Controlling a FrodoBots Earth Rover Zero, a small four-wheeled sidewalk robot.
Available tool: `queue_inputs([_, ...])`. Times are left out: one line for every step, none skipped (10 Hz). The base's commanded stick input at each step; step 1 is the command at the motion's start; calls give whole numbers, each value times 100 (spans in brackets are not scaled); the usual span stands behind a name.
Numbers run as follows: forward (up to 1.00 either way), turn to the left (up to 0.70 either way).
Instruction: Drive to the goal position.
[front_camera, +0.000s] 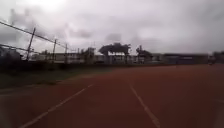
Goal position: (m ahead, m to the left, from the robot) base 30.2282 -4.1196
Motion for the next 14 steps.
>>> queue_inputs([50, 0])
queue_inputs([50, 0])
queue_inputs([50, 0])
queue_inputs([50, 0])
queue_inputs([50, 0])
queue_inputs([50, 0])
queue_inputs([50, 0])
queue_inputs([50, 0])
queue_inputs([50, 0])
queue_inputs([50, 0])
queue_inputs([50, 0])
queue_inputs([50, 0])
queue_inputs([50, 0])
queue_inputs([50, 0])
